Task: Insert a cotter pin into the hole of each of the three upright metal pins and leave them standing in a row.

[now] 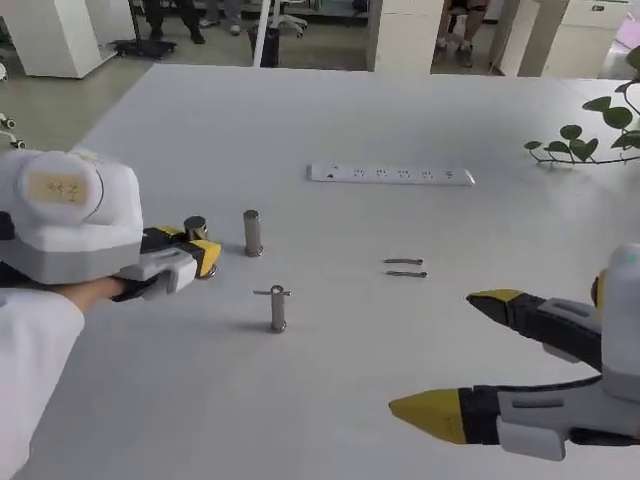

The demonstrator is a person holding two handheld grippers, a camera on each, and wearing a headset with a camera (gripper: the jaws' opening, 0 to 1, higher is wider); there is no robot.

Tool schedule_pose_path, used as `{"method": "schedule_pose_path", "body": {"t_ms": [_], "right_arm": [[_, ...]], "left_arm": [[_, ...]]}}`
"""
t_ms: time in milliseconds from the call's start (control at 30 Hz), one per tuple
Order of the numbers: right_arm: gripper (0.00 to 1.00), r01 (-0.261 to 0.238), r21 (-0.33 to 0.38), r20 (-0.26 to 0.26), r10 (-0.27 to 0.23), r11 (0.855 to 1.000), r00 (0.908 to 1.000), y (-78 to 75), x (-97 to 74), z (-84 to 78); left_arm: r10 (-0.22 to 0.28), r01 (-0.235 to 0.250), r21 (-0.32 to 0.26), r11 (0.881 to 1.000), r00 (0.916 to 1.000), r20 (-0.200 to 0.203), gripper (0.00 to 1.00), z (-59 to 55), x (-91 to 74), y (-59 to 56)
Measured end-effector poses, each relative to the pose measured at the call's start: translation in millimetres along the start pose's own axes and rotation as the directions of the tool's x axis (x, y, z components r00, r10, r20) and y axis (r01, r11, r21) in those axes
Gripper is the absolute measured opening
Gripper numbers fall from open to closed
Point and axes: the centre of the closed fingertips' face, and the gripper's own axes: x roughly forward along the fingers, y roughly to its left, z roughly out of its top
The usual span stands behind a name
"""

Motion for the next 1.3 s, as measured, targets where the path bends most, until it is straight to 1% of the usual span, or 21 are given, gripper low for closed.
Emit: {"method": "schedule_pose_path", "body": {"t_ms": [33, 133, 200, 267, 367, 400, 433, 467, 500, 600, 733, 767, 833, 900, 933, 1000, 1067, 1100, 1133, 1200, 1300], "right_arm": [[0.90, -0.003, -0.001, -0.001, 0.003, 1.000, 1.0000, 0.5, -1.1, 0.0], [0.90, -0.004, -0.009, 0.010, 0.005, 1.000, 0.9999, 2.4, -6.5, 3.3], [0.90, 0.004, -0.015, 0.025, -0.004, 1.000, 0.9997, 2.7, -9.7, 5.8], [0.90, 0.000, -0.015, 0.024, 0.000, 1.000, 0.9997, 4.9, -11.8, 4.8], [0.90, -0.001, -0.022, 0.020, 0.002, 1.000, 0.9998, 5.1, -14.2, 3.3], [0.89, 0.001, -0.027, 0.017, 0.000, 1.000, 0.9999, 5.3, -16.9, 2.2], [0.89, 0.002, -0.028, 0.016, -0.002, 1.000, 0.9999, 5.1, -17.5, 1.9], [0.89, 0.003, -0.028, 0.009, -0.003, 1.000, 1.0000, 5.6, -20.6, -0.6], [0.89, 0.001, -0.028, 0.004, -0.001, 1.000, 1.0000, 6.0, -22.1, -2.3], [0.90, 0.007, -0.020, -0.014, -0.007, 1.000, 0.9999, 4.2, -26.8, -8.7], [0.91, 0.009, -0.010, -0.032, -0.009, 1.000, 0.9994, 4.2, -31.3, -16.1], [0.91, 0.009, -0.010, -0.039, -0.010, 1.000, 0.9992, 3.8, -31.7, -18.0], [0.91, 0.013, -0.009, -0.038, -0.013, 1.000, 0.9992, 2.0, -32.0, -19.0], [0.90, 0.013, 0.014, -0.037, -0.012, 1.000, 0.9992, 0.2, -31.2, -20.3], [0.90, 0.009, 0.019, -0.038, -0.009, 1.000, 0.9992, 0.3, -30.4, -20.5], [0.90, 0.008, 0.019, -0.039, -0.007, 1.000, 0.9992, 0.6, -29.1, -20.1], [0.90, 0.000, 0.016, -0.037, 0.001, 1.000, 0.9993, 0.6, -26.4, -18.7], [0.90, -0.002, 0.015, -0.037, 0.002, 1.000, 0.9993, -0.4, -24.2, -17.9], [0.90, 0.001, 0.015, -0.037, 0.000, 1.000, 0.9993, -1.6, -22.5, -17.3], [0.89, 0.006, 0.025, -0.040, -0.005, 1.000, 0.9992, -4.1, -18.4, -16.2], [0.89, -0.009, 0.031, -0.030, 0.010, 0.999, 0.9995, -0.4, -13.2, -12.1]], "left_arm": [[0.000, 0.000, -0.007, 1.000, 1.0000, 0.003, 0.11, -0.5, -3.6, -5.4], [-0.009, 0.009, -0.031, 0.999, 0.9998, 0.018, 0.11, -3.0, -12.0, -29.2], [0.017, -0.016, -0.049, 0.999, 0.9997, 0.017, 0.11, -7.9, -12.6, -42.1], [0.037, -0.037, -0.042, 0.998, 0.9992, 0.012, 0.11, -13.2, -9.5, -53.6], [0.042, -0.041, -0.064, 0.997, 0.9990, 0.013, 0.11, -16.0, -5.4, -62.3], [0.038, -0.037, -0.073, 0.997, 0.9991, 0.020, 0.11, -16.8, -1.8, -68.4], [0.037, -0.036, -0.078, 0.996, 0.9991, 0.020, 0.11, -17.0, -1.1, -70.0], [0.032, -0.031, -0.076, 0.997, 0.9994, 0.014, 0.11, -19.6, 1.8, -76.5], [0.031, -0.030, -0.070, 0.997, 0.9995, 0.010, 0.11, -21.0, 3.2, -79.4], [0.034, -0.033, -0.076, 0.997, 0.9994, 0.005, 0.11, -26.3, 6.5, -84.4], [0.044, -0.046, -0.101, 0.994, 0.9988, -0.020, 0.11, -39.5, 12.8, -88.2], [0.057, -0.061, -0.118, 0.991, 0.9977, -0.035, 0.11, -45.4, 13.5, -88.3], [0.071, -0.077, -0.131, 0.988, 0.9961, -0.052, 0.11, -52.1, 14.2, -88.1], [0.063, -0.082, -0.215, 0.973, 0.9937, -0.092, 0.11, -63.0, 16.1, -91.4], [0.075, -0.092, -0.196, 0.976, 0.9929, -0.092, 0.11, -64.9, 18.9, -90.6], [0.107, -0.118, -0.132, 0.984, 0.9902, -0.090, 0.11, -65.7, 20.1, -88.1], [0.103, -0.114, -0.150, 0.982, 0.9915, -0.079, 0.11, -65.9, 22.0, -91.1], [0.085, -0.096, -0.167, 0.981, 0.9938, -0.072, 0.11, -65.1, 23.5, -93.3], [0.081, -0.090, -0.157, 0.983, 0.9944, -0.068, 0.11, -64.6, 24.3, -94.6], [0.091, -0.095, -0.063, 0.993, 0.9943, -0.056, 0.11, -61.7, 26.7, -93.3], [0.090, -0.096, -0.151, 0.984, 0.9950, -0.044, 0.11, -60.6, 29.5, -95.3]]}}
